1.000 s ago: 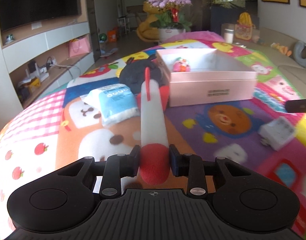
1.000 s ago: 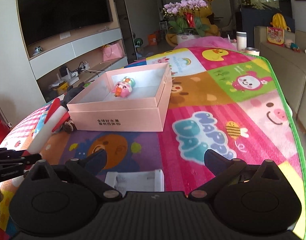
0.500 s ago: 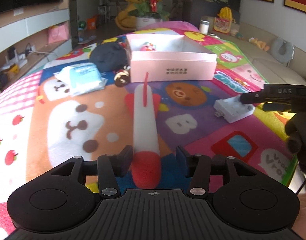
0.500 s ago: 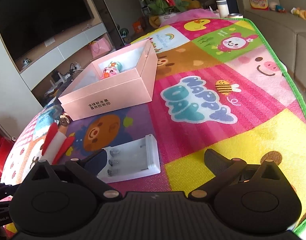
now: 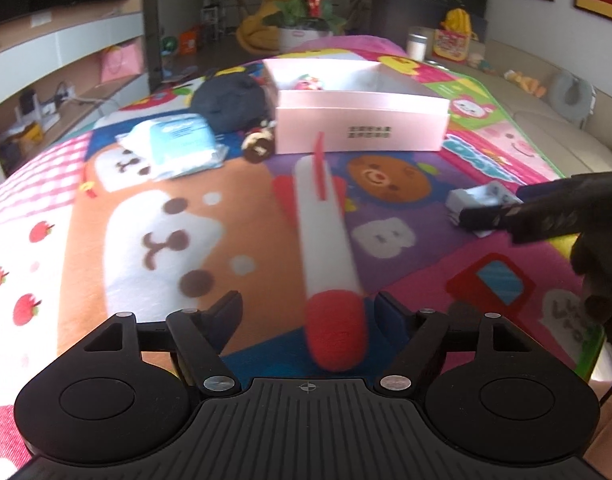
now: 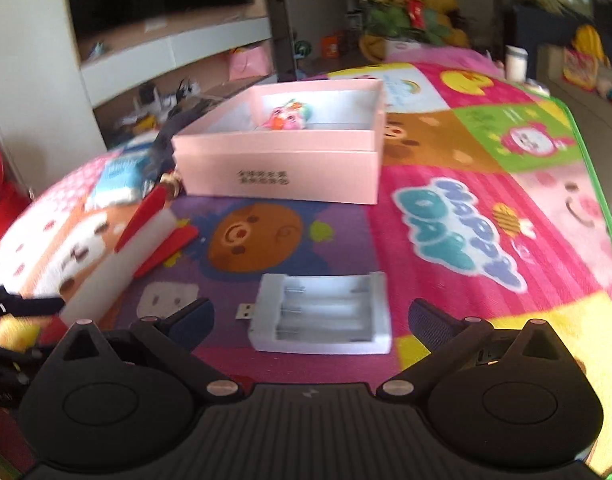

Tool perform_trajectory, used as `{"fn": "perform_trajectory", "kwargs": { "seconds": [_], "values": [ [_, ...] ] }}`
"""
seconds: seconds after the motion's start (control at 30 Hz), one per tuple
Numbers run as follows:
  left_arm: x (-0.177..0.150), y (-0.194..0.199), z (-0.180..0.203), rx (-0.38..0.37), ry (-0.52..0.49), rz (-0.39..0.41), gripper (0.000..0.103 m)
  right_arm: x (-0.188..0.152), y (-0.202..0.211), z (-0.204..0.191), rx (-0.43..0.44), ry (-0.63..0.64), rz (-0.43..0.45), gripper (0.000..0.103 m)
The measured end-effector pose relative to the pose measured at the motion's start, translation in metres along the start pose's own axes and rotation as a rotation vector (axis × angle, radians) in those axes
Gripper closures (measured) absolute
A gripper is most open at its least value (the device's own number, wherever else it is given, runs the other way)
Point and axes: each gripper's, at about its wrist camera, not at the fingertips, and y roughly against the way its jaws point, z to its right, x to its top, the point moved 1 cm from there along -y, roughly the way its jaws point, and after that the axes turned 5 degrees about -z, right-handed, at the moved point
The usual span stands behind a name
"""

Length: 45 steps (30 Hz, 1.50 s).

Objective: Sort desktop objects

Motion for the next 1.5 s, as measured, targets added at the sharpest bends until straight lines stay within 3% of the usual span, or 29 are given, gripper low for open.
{"fn": "perform_trajectory", "kwargs": {
  "seconds": [0.2,0.27,0.4,0.63,0.73,0.77,0.93,1.13,1.3,1.5],
  "values": [
    [-0.002,0.005,-0.004,-0.016,0.026,0.01,0.02,0.001,-0.013,-0.004,-0.024,-0.019,-0.032,0.0],
    [-0.001,0.002,-0.002,-0.023,0.029,0.008,0.021,0.0,-0.01,-0.004,-0.024,-0.006,-0.028,0.009],
    [0.007,-0.004,0.008,-0.034,0.021,0.018,0.034,-0.005,-0.001,-0.007,-0.011,0.022,-0.019,0.012],
    [0.024,-0.024,0.018,0.007,0.003,0.012,0.046,-0.007,0.015,-0.011,0.011,0.041,0.006,0.012],
    [0.025,-0.027,0.021,0.038,-0.016,0.014,0.059,-0.007,0.02,-0.013,0.022,0.048,0.003,0.012],
    [0.025,-0.026,0.022,0.045,-0.023,0.015,0.069,-0.008,0.022,-0.014,0.025,0.05,0.004,0.012],
    [0.017,-0.008,0.028,0.045,-0.056,0.034,0.071,-0.012,0.039,-0.015,0.023,0.083,0.029,0.012],
    [0.018,0.04,0.035,0.04,-0.072,0.132,0.071,-0.011,0.074,-0.006,0.008,0.089,0.11,0.012],
    [0.048,0.062,0.038,-0.011,-0.064,0.203,0.071,0.003,0.106,0.004,0.026,0.058,0.207,0.012],
    [0.117,0.05,0.048,-0.008,-0.101,0.264,0.071,0.028,0.134,0.018,0.054,0.011,0.353,0.012]
  ]
}}
